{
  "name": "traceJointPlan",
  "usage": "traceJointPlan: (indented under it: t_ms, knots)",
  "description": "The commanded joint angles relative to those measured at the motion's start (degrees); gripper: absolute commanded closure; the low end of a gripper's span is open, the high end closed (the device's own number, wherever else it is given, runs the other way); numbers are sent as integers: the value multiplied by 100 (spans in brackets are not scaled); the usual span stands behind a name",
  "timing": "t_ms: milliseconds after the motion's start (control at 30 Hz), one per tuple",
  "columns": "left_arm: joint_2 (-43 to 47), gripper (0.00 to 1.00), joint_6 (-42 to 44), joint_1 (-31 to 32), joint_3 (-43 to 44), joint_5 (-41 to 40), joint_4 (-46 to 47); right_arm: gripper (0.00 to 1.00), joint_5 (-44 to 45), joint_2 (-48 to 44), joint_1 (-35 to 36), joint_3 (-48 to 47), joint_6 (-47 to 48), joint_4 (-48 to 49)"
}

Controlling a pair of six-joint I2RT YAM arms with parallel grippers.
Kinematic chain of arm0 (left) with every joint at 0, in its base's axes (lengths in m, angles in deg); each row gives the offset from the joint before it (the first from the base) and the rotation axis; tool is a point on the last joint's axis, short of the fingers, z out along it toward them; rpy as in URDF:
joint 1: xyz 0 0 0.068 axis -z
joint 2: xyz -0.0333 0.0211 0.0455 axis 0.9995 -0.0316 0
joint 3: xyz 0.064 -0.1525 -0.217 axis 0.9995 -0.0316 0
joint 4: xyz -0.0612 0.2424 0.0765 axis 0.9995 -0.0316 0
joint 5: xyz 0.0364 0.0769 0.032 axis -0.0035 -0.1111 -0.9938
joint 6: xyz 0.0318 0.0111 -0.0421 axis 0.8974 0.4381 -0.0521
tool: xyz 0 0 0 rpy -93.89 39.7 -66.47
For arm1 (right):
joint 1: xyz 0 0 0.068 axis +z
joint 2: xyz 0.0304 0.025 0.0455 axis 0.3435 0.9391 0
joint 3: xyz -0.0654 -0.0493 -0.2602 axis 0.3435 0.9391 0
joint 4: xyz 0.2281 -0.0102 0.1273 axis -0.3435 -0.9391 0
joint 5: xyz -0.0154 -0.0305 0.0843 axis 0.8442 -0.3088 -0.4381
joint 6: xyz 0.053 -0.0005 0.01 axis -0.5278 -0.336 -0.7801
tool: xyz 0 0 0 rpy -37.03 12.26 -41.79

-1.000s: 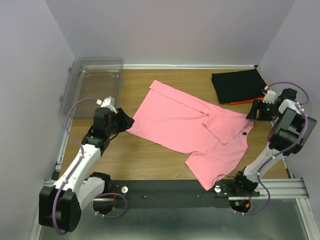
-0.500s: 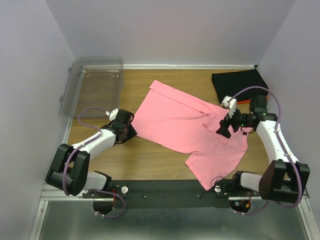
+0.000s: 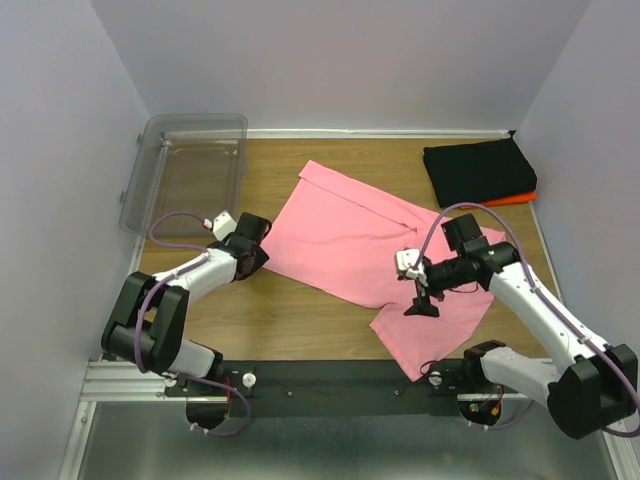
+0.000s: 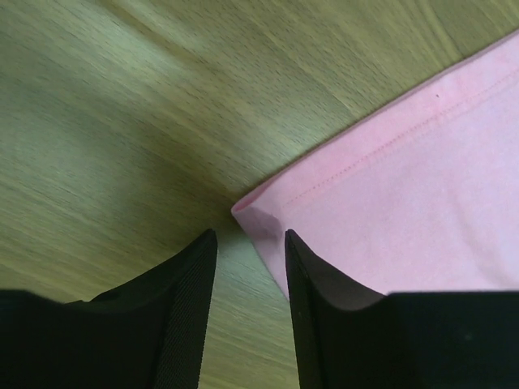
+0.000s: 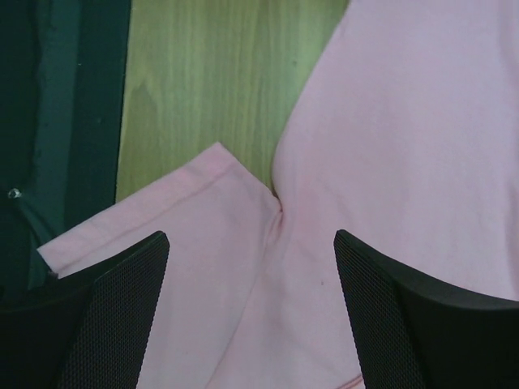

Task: Fold and stack the t-shirts
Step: Fold the tshirt

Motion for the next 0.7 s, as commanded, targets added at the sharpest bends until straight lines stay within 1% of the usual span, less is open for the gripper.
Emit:
traceJointPlan:
  t_ms: [0,33,67,100,133,167,200,233,267,300,400,433,567,633,667]
  knots:
    - [-224,55,-132,-104,-21,-546,-251,11,443,-378,687,223,-211,2]
    - [-294,58,-115,-113,-3,-554,-234,17,678,-440,845,302,-342,19]
    - [-330,60,-54,-121,15,-520,-234,21,820,-580,1169,355,-430,80]
    - [-391,69,-1,-122,59,-485,-199,25,1100,-651,1337,451,-536,124]
    - [-409,74,26,-122,76,-484,-173,28,1242,-704,1504,521,-615,160]
    - [-427,79,96,-122,94,-449,-164,29,1382,-800,1828,574,-685,169]
    - [-435,88,122,-122,103,-432,-120,30,1636,-836,1997,627,-791,186]
    - [-427,91,166,-122,103,-397,-85,30,1761,-853,2155,697,-861,239]
    - [-427,93,210,-122,103,-379,-50,31,1901,-845,2513,802,-949,265]
    - [-427,97,298,-130,120,-344,3,31,2129,-801,2691,856,-1037,274]
    - [-427,100,438,-139,138,-230,73,33,2472,-661,3394,996,-1423,397]
    - [-418,100,465,-148,156,-186,91,35,2700,-530,3666,1014,-1590,450]
    - [-304,100,606,-157,182,-115,100,36,2825,-300,4010,909,-1864,381]
    - [-190,100,658,-165,182,-115,83,36,2686,-326,4064,778,-1698,170]
    - [-163,100,676,-165,173,-115,65,35,2598,-413,4072,733,-1549,-171]
